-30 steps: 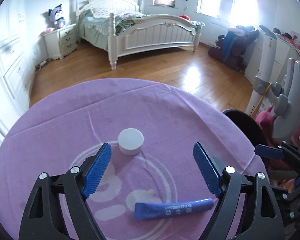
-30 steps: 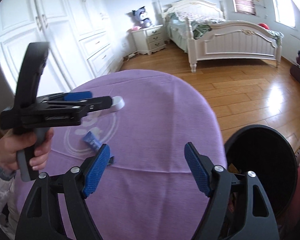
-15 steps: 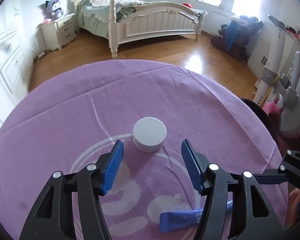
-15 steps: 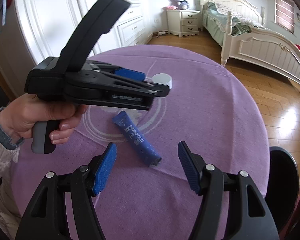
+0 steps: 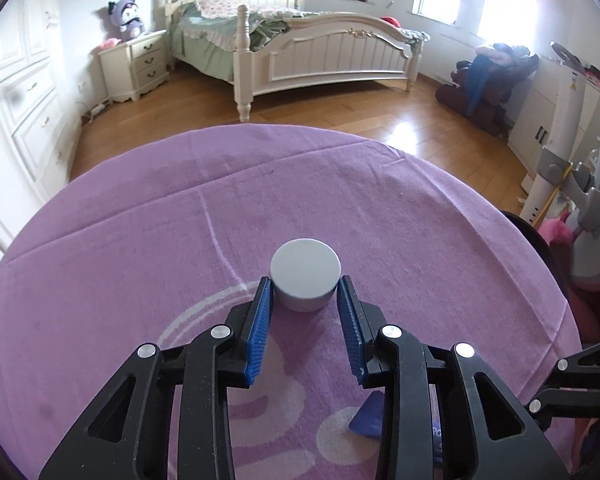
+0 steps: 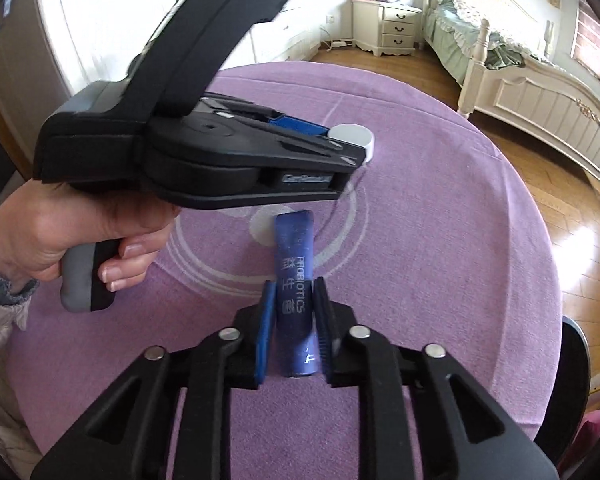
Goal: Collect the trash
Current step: 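Grasp the white round cap with the left gripper while the right grasps the blue probiotics tube, then carry the white cap and blue tube over the bin and open both grippers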
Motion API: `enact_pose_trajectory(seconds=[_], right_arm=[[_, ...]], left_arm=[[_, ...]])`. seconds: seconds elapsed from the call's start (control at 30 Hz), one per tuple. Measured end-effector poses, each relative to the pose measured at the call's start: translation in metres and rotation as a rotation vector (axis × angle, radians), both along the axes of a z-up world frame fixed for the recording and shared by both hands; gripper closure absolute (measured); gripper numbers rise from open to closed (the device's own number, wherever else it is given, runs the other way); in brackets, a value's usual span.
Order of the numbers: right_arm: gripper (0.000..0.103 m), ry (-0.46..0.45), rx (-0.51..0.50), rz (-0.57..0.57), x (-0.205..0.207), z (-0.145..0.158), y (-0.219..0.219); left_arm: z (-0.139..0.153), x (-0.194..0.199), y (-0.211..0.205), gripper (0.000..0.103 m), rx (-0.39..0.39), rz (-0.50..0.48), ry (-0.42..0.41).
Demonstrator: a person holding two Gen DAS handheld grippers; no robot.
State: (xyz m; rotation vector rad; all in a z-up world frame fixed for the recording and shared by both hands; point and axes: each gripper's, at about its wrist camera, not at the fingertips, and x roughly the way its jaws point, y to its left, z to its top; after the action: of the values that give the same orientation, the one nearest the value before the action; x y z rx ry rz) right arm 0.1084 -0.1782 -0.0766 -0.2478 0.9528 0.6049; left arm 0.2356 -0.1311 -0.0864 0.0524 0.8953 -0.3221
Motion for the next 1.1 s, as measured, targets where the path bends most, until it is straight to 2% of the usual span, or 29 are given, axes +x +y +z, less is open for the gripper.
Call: enact_pose_trajectory(seconds=[0.17, 0.3, 0.4, 0.67, 0.9, 1.1], right_arm=[[0.086, 0.013, 0.056, -0.065, -0.005, 0.001, -0.016], [0.086, 0.021, 0.166, -0.155, -0.005, 0.006, -0.044], [0.086, -0.007, 0.243, -0.237, -0.008, 0.014, -0.065], [0.086, -0.118, 0.337, -0.432, -0.026, 0.031, -0.121], [0.086, -0.159, 0.353, -0.542, -0.039, 0.033, -0.167], [0.086, -0.241, 0.287, -0.663, -0.041, 0.032, -0.204]], left_arm=[[0.002, -0.007, 0.004, 0.069, -0.013, 0.006, -0.013], [0.009, -0.018, -0.001, 0.069, -0.019, -0.010, -0.040], [0.017, -0.028, -0.009, 0.069, -0.023, -0.024, -0.068], [0.040, -0.048, -0.060, 0.069, -0.050, -0.128, -0.123], [0.045, -0.051, -0.113, 0.069, -0.084, -0.209, -0.129], [0.043, -0.053, -0.162, 0.069, -0.120, -0.289, -0.126]])
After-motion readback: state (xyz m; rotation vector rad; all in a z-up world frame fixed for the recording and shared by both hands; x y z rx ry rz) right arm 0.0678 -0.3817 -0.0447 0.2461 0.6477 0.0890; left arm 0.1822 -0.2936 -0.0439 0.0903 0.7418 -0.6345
